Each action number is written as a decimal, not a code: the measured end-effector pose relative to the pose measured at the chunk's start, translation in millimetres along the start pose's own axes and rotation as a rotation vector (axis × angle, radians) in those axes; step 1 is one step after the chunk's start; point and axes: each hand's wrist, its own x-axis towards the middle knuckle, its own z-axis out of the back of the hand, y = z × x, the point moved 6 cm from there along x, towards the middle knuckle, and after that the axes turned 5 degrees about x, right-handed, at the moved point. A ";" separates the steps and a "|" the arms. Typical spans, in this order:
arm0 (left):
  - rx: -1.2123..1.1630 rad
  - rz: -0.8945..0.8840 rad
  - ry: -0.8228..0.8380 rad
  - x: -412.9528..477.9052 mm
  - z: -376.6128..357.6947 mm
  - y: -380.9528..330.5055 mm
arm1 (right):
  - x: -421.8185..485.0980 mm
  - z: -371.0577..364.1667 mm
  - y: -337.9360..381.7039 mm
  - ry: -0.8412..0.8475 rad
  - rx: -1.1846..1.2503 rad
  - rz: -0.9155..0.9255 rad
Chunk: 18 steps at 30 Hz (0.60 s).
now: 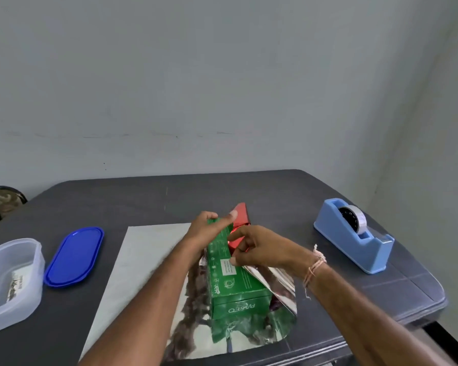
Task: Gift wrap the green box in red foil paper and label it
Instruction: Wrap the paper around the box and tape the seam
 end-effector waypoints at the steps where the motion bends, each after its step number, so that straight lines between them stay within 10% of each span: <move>1: 0.008 0.030 0.003 7.0 -5.4 0.7 | 0.0 -0.3 -2.2 -0.016 -0.001 0.001; 11: 0.045 0.025 -0.125 22.6 -14.5 18.8 | -25.5 2.3 -5.9 -0.110 0.033 0.083; 18: -0.003 0.008 -0.095 25.0 -15.0 24.8 | -75.3 13.0 0.3 -0.289 -0.435 -0.008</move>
